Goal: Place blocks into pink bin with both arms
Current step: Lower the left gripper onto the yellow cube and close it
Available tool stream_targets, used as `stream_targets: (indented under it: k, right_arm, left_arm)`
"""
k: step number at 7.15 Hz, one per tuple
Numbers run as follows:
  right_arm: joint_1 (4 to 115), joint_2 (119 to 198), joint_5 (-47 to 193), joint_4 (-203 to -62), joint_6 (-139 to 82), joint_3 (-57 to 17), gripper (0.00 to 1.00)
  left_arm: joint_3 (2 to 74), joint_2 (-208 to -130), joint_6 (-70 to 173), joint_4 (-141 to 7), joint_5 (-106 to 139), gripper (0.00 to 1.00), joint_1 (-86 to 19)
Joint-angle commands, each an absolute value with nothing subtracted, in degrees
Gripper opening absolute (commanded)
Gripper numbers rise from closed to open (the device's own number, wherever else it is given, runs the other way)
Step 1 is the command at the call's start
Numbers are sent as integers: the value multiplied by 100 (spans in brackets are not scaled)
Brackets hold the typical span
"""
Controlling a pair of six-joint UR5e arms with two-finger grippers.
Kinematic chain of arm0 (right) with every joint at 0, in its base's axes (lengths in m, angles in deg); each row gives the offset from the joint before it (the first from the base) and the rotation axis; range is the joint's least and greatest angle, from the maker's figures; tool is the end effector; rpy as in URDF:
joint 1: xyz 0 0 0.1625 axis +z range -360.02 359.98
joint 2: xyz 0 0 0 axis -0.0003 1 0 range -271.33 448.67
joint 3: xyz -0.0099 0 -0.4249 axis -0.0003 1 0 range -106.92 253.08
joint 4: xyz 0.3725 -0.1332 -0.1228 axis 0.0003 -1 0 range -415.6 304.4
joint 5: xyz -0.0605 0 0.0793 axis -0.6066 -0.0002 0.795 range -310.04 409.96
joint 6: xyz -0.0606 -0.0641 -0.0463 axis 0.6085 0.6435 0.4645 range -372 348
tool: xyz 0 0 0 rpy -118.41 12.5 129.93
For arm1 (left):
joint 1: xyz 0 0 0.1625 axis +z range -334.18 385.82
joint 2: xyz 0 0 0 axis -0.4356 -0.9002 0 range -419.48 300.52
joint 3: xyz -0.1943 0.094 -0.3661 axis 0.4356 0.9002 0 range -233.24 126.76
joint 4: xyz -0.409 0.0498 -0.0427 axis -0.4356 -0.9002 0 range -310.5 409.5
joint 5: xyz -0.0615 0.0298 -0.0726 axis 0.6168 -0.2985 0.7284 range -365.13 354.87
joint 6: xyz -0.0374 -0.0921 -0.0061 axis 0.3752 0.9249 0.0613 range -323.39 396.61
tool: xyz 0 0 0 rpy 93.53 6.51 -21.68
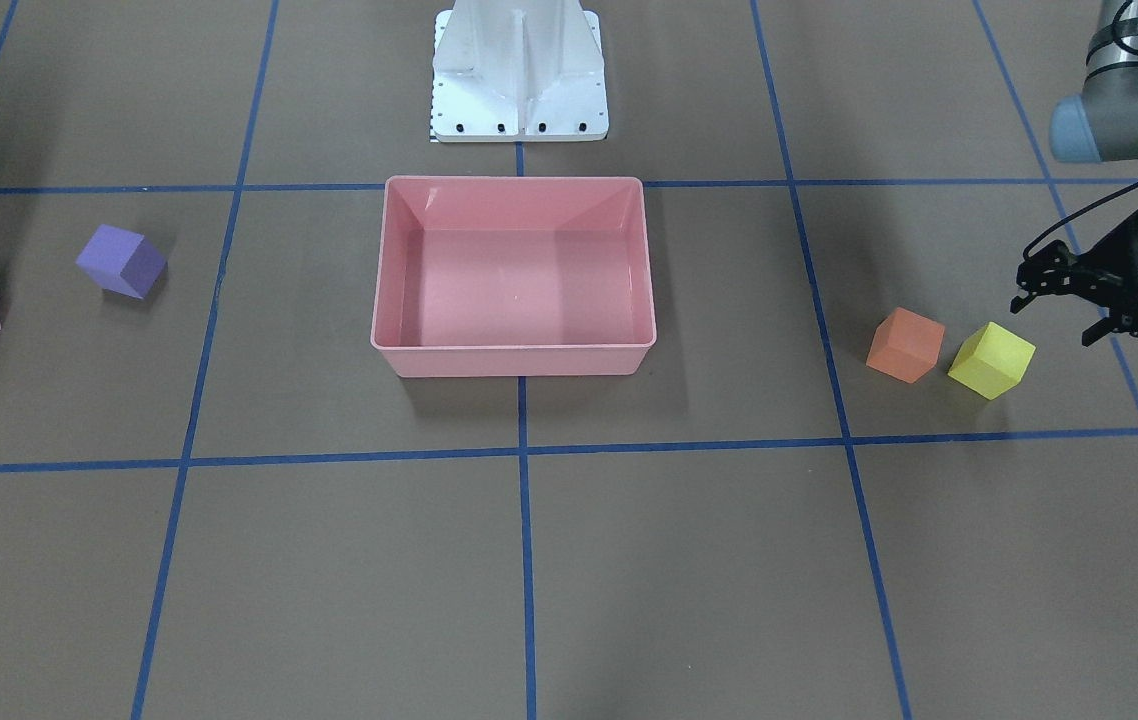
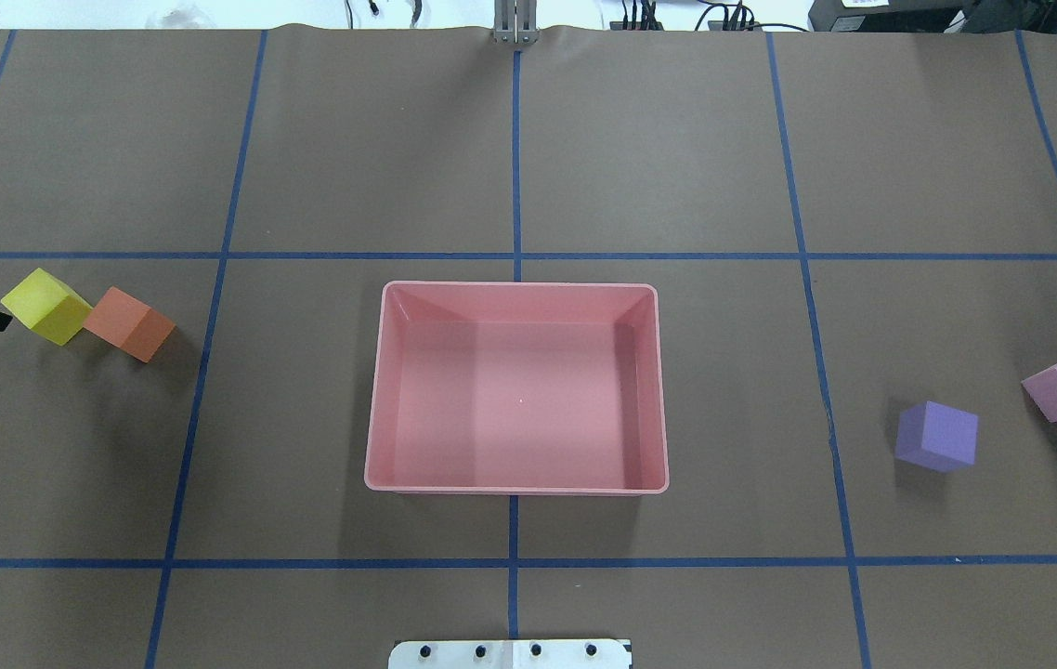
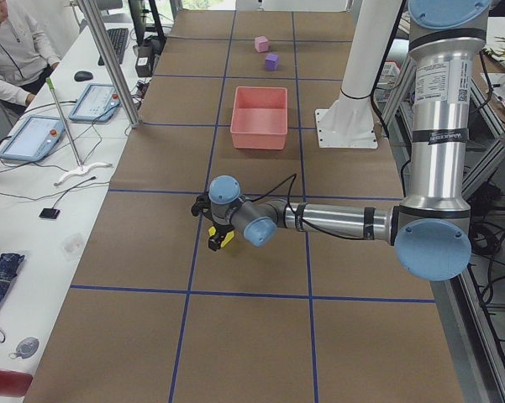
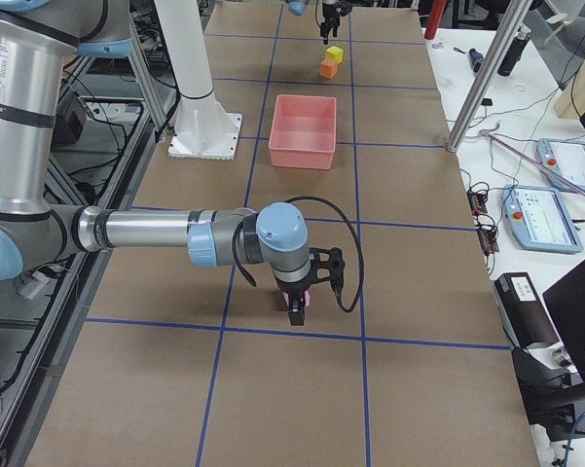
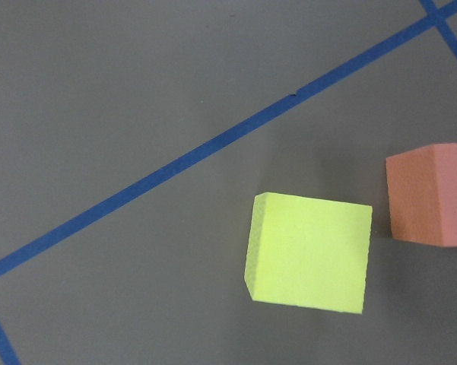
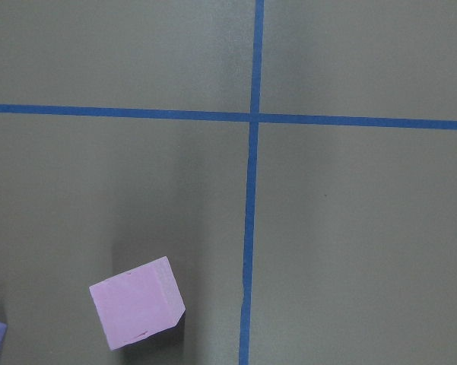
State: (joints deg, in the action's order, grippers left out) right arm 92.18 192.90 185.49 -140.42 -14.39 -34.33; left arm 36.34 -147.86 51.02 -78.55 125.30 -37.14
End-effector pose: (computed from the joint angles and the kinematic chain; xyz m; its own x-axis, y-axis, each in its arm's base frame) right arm 0.0773 -0.3932 0.6073 0.7018 -0.0354 0.7115 -0.0672 0.9910 0.1157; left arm 0.1684 -0.4812 0.6041 0.5803 0.4847 -0.6544 -0.2308 0.8685 0.4387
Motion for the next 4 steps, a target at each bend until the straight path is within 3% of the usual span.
stream_targets:
  k: [1, 4]
  right_arm:
    - [9218, 19291, 18558, -14042, -1446, -3433, 100]
    - [9218, 19291, 18558, -14042, -1446, -3424, 100]
  left_arm:
    - [3554, -14842, 5358, -8049, 12469, 100, -3474]
    - [3300, -15105, 5358, -8049, 12460, 100, -3456]
